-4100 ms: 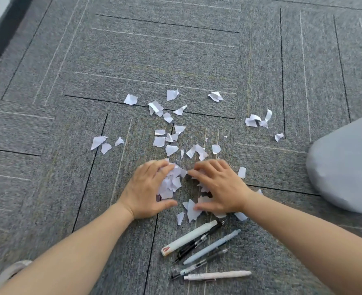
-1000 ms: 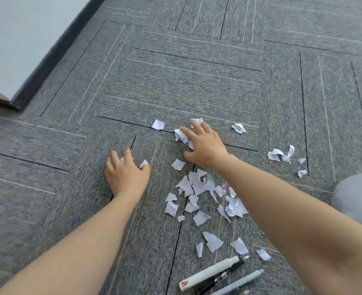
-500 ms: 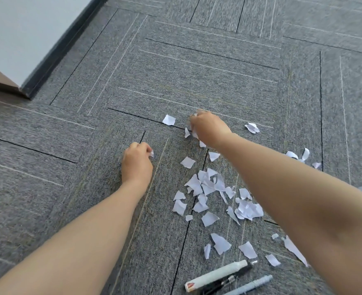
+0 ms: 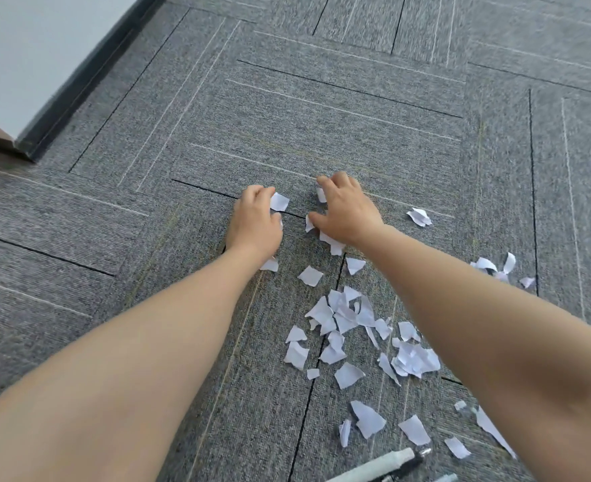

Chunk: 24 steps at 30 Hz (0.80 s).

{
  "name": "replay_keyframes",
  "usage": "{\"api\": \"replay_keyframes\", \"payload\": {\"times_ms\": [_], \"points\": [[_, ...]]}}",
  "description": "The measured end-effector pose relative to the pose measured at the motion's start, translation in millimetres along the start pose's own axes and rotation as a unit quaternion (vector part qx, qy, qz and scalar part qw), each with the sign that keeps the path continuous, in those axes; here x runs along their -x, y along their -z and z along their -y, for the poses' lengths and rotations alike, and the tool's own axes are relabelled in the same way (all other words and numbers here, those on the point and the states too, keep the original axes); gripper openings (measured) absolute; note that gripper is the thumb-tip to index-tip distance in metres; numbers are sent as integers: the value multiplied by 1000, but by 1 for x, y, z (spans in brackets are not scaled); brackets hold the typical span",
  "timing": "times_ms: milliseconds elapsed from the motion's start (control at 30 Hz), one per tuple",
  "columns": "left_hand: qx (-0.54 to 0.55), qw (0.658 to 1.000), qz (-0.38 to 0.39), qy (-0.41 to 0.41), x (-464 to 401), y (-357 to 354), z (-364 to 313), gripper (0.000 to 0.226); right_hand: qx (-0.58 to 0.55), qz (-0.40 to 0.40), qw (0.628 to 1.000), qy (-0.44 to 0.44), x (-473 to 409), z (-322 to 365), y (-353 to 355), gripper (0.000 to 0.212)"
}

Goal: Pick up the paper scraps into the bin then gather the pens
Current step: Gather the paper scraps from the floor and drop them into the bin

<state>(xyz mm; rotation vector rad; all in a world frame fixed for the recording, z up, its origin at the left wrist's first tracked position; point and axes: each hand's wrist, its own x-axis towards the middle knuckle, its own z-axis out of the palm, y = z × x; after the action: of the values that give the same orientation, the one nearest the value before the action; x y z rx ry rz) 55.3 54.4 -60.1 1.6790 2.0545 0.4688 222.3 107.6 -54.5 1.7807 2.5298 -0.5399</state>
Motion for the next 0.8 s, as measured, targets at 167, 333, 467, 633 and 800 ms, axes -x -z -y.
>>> {"api": "replay_keyframes", "payload": {"times_ms": [167,333,467,633,800], "points": [[-52,998,30,3,-26,-6,-12,44,-30,22,999,8,-19,5,14,19],[-43,997,62,12,-35,2,-19,2,-4,127,991,43,-10,4,25,14],[8,988,148,-33,-7,16,-9,4,-38,123,990,62,19,-7,25,12],[-47,989,49,-130,43,8,16,46,64,-1,996,61,51,-14,-9,68],[-169,978,-8,-122,56,-10,19,63,84,-107,985,104,66,-13,-34,42]]}}
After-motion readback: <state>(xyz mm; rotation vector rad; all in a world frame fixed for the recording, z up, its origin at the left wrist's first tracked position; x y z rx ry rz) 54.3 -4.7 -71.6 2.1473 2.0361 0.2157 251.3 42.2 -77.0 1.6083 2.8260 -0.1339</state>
